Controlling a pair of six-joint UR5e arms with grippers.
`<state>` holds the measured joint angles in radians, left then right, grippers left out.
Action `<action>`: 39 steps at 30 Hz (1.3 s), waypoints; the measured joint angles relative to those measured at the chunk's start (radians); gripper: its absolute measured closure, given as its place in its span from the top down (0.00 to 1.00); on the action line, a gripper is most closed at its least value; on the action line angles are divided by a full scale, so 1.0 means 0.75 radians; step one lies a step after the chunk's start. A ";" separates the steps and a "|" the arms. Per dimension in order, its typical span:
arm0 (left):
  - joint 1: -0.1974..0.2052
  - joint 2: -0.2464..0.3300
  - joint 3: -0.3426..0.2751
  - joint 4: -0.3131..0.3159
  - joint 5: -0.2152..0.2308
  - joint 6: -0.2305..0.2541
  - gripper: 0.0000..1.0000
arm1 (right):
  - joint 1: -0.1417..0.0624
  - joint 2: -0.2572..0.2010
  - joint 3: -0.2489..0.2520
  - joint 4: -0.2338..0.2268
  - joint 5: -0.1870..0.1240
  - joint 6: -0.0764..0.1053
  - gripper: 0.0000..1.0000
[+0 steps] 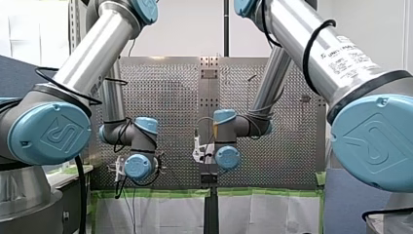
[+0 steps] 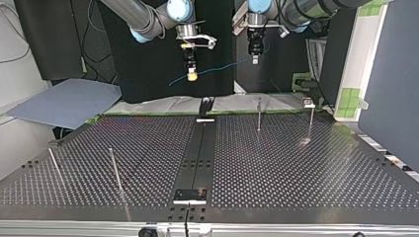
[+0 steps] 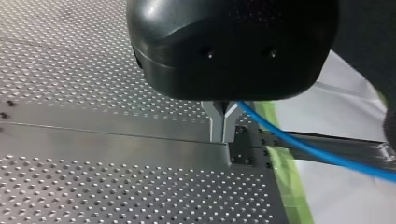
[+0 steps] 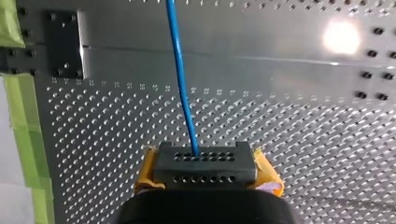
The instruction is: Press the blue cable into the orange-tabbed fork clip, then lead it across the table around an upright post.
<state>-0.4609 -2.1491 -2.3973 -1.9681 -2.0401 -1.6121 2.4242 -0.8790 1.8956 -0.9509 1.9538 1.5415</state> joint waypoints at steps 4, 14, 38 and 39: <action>0.000 -0.014 0.000 0.000 0.001 0.000 0.00 | 0.000 0.051 -0.020 0.001 0.036 0.001 0.00; -0.001 0.039 0.000 0.032 0.044 -0.062 0.00 | 0.002 0.127 0.004 0.001 0.057 0.031 0.00; 0.156 0.286 -0.153 0.095 0.141 -0.167 0.00 | -0.010 -0.038 0.011 -0.008 -0.159 0.223 0.00; 0.166 0.282 -0.153 0.104 0.151 -0.167 0.00 | -0.010 -0.029 0.007 -0.012 -0.169 0.223 0.00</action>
<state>-0.3366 -1.9372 -2.5120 -1.8899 -1.9269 -1.7376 2.4166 -0.9008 1.9012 -0.9598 1.8274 1.7090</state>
